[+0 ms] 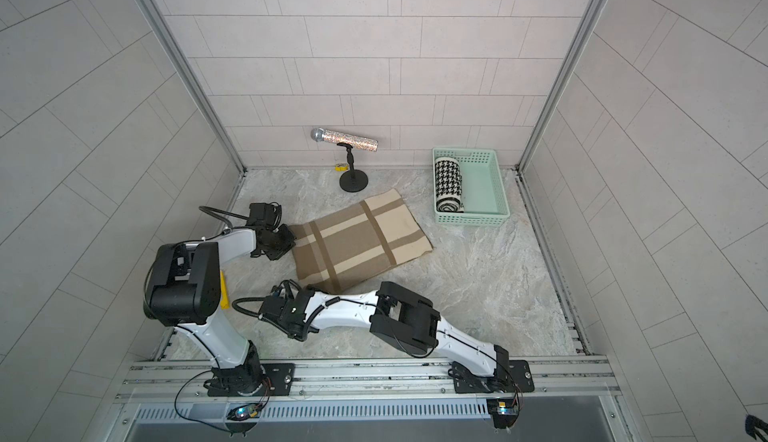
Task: Roll up the scarf and place it into the basket
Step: Roll the scarf at the center of the board.
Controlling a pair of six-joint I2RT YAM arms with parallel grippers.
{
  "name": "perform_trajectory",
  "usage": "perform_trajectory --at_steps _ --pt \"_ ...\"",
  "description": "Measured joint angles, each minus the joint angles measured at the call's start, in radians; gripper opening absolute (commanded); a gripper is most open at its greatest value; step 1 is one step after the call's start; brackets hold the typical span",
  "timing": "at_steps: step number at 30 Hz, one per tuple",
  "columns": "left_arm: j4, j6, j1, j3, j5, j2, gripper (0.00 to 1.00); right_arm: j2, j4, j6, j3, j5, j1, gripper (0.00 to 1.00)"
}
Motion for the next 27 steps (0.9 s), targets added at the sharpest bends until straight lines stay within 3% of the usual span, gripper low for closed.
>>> perform_trajectory --at_steps 5,9,14,20,27 --pt "-0.026 0.001 -0.007 -0.051 -0.032 -0.107 0.00 -0.123 0.058 0.043 -0.129 -0.175 -0.022 0.00" --pt "-0.072 0.018 -0.036 -0.053 -0.082 -0.180 0.00 -0.234 0.143 0.114 -0.232 -0.339 -0.061 0.00" --pt "-0.141 0.056 -0.100 -0.002 -0.164 -0.181 0.00 -0.312 0.233 0.206 -0.327 -0.518 -0.141 0.00" --pt "-0.242 0.109 -0.178 0.145 -0.225 -0.070 0.00 -0.334 0.339 0.307 -0.442 -0.688 -0.227 0.00" --pt "-0.320 0.155 -0.246 0.312 -0.245 0.116 0.00 -0.345 0.418 0.375 -0.514 -0.772 -0.267 0.00"
